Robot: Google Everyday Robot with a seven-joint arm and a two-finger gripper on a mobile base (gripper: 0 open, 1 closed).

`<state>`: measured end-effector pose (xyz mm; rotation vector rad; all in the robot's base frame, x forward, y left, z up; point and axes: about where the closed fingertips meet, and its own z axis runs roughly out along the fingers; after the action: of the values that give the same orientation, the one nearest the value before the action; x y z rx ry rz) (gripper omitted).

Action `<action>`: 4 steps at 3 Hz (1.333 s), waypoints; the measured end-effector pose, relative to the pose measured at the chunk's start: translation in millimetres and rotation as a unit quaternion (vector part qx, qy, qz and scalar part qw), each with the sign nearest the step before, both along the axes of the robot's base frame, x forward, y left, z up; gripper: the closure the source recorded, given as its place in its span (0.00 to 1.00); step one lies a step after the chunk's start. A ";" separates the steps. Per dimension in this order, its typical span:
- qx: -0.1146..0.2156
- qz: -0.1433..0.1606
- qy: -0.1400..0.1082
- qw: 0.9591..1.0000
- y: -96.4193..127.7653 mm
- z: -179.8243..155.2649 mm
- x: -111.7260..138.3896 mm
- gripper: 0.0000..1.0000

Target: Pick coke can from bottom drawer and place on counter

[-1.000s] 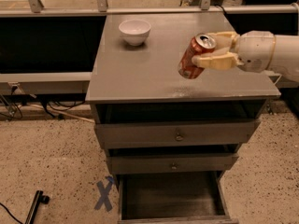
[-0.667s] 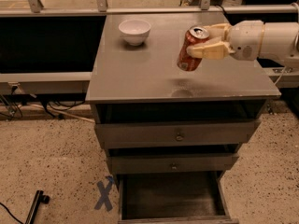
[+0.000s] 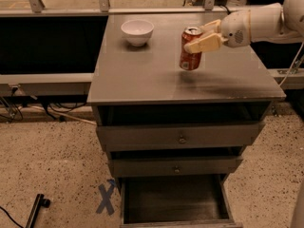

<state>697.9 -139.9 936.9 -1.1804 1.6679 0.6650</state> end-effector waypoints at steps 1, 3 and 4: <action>0.000 0.010 0.018 1.000 -3.2 -7.4 2.1 0.62; 0.000 0.015 0.020 1.000 2.5 -10.5 3.3 0.15; 0.001 0.017 0.022 1.000 5.5 -12.0 3.9 0.00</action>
Offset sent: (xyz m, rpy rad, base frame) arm 0.0020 -0.0031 -0.0070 -0.0009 0.0334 0.0182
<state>701.8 -134.4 924.9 -1.2034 1.6860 0.7180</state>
